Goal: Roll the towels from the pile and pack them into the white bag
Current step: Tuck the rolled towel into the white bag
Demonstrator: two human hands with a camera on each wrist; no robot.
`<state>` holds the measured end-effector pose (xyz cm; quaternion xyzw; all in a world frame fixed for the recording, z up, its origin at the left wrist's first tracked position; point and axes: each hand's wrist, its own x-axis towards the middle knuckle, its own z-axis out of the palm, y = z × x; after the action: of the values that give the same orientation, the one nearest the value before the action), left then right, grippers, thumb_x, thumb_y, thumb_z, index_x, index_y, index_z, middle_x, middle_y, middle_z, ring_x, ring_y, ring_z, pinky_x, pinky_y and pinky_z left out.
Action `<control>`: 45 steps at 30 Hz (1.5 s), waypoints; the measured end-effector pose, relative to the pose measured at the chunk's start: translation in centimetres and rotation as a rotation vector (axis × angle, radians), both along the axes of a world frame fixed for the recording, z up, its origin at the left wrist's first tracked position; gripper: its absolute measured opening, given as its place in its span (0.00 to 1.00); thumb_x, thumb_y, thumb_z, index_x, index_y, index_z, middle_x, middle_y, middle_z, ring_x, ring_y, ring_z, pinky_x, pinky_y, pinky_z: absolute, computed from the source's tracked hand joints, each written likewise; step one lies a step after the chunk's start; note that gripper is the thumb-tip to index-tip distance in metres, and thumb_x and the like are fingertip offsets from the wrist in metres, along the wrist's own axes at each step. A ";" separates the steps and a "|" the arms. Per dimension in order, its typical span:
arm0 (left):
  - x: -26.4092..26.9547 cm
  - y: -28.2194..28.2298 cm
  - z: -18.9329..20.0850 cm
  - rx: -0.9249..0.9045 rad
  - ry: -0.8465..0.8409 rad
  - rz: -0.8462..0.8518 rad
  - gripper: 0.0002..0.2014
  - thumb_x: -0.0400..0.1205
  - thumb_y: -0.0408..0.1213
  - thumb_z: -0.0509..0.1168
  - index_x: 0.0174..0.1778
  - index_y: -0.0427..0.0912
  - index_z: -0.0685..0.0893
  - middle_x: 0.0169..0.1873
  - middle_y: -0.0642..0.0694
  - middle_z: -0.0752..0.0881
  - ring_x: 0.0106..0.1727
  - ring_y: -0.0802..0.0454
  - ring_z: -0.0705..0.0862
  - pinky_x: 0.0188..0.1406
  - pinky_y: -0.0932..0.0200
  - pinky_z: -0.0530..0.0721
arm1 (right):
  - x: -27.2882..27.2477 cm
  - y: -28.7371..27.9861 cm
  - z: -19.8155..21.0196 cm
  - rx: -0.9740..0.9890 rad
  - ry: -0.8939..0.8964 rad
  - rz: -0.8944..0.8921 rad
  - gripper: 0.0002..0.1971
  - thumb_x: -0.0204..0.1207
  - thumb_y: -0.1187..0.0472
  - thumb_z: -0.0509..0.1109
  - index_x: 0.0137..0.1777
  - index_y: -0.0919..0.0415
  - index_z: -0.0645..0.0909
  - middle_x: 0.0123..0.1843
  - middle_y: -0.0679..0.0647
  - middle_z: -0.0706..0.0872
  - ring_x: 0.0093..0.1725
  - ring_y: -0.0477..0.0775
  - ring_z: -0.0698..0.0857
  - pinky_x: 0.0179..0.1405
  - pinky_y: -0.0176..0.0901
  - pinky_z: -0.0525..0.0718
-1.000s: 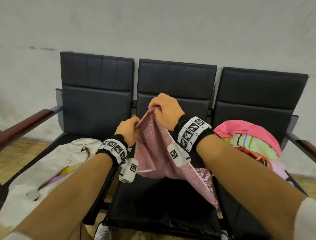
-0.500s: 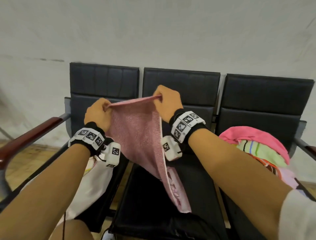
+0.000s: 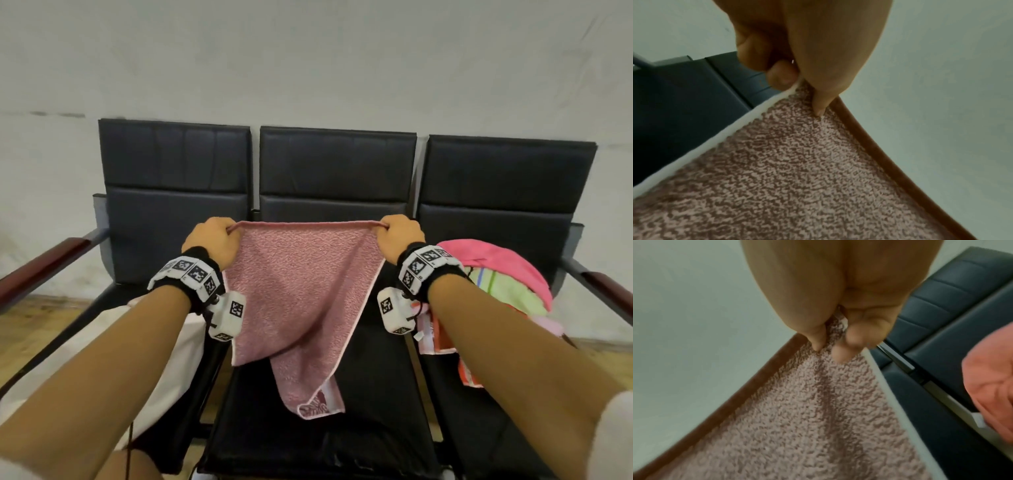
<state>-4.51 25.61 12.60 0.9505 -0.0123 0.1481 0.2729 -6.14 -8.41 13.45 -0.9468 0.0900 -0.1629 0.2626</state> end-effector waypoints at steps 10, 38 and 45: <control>4.3 -3.6 1.3 -0.394 -0.135 -0.053 0.10 0.82 0.32 0.66 0.43 0.47 0.91 0.42 0.47 0.90 0.48 0.42 0.89 0.51 0.54 0.84 | 4.5 -0.5 -0.4 0.374 -0.118 0.063 0.11 0.82 0.63 0.59 0.44 0.54 0.82 0.45 0.54 0.86 0.50 0.60 0.86 0.52 0.46 0.82; -3.7 -1.8 -25.4 0.125 0.473 -0.291 0.03 0.78 0.39 0.76 0.38 0.51 0.94 0.38 0.49 0.91 0.44 0.49 0.88 0.49 0.57 0.84 | -7.9 -5.6 -25.8 0.195 0.385 0.174 0.08 0.80 0.61 0.71 0.53 0.57 0.92 0.51 0.48 0.89 0.53 0.51 0.85 0.59 0.42 0.81; -9.5 -1.1 -33.3 0.386 0.655 -0.347 0.06 0.80 0.38 0.68 0.45 0.49 0.91 0.50 0.50 0.89 0.50 0.47 0.86 0.46 0.59 0.81 | -14.6 -5.1 -34.0 0.033 0.547 0.301 0.07 0.78 0.65 0.70 0.46 0.62 0.91 0.48 0.57 0.89 0.50 0.59 0.86 0.50 0.42 0.81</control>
<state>-14.03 24.56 -20.67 0.9649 -0.1121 -0.2151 0.1003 -20.72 -13.53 -20.51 -0.9538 0.0190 0.1400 0.2650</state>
